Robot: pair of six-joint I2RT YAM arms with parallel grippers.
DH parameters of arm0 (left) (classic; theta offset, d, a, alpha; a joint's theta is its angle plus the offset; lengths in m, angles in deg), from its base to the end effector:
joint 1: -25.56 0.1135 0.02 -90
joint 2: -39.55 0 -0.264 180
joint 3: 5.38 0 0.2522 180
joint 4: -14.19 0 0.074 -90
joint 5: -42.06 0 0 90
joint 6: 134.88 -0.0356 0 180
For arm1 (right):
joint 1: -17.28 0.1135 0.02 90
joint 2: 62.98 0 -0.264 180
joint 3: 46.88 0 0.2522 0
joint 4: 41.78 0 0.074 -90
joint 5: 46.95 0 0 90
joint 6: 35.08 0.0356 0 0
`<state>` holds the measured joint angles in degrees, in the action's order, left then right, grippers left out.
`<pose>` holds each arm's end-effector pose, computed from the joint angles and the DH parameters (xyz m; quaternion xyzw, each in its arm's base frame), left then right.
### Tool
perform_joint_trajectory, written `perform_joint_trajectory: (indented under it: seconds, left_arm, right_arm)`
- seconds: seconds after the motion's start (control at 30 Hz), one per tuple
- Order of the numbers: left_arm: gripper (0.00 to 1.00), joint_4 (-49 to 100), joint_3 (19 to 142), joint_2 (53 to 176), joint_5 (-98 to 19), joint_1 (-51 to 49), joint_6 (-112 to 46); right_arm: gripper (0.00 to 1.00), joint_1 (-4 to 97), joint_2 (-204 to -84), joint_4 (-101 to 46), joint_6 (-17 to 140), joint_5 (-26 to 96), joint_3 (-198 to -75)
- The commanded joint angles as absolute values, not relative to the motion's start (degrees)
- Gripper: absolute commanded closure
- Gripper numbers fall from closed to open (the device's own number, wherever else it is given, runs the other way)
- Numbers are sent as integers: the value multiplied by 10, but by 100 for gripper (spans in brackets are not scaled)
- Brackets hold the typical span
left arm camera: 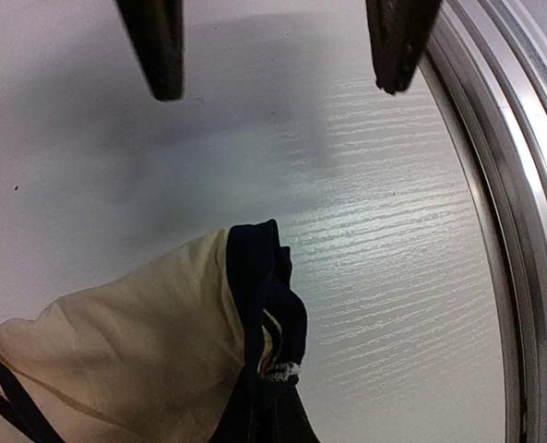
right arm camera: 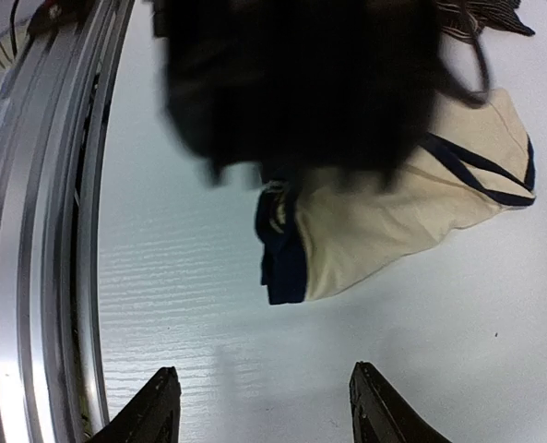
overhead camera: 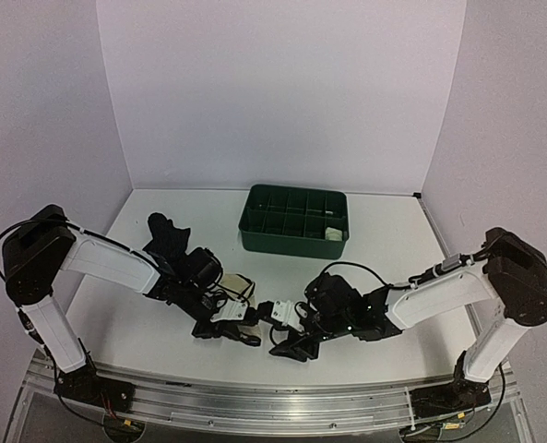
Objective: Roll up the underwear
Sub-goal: Roll the underwear to the center of the board.
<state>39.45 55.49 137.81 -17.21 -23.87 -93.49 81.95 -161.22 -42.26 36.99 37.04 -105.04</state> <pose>0.1854 -0.2445 0.1287 0.7484 0.5671 -0.2591 0.2261 0.1400 0.3045 0.1427 -0.6131 0.6641 0.2122 0.3715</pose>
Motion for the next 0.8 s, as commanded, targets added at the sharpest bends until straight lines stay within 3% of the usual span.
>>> perform_joint_trajectory:
  seconds: [0.0, 0.3, 0.5, 0.77]
  left_arm:
    - [100, 418, 583, 1386, -140, -230, -905]
    - [100, 441, 603, 1397, -111, -211, -906]
    - [100, 461, 617, 1408, -97, -204, -914]
    - [100, 470, 631, 1420, -88, -195, -914]
  right_arm:
    - [40, 832, -1641, -476, 265, 426, -1081]
    - [40, 839, -1743, -581, 228, 452, -1103]
    - [45, 840, -1792, -631, 214, 477, -1112]
    - [73, 847, -1807, -641, 201, 482, -1097]
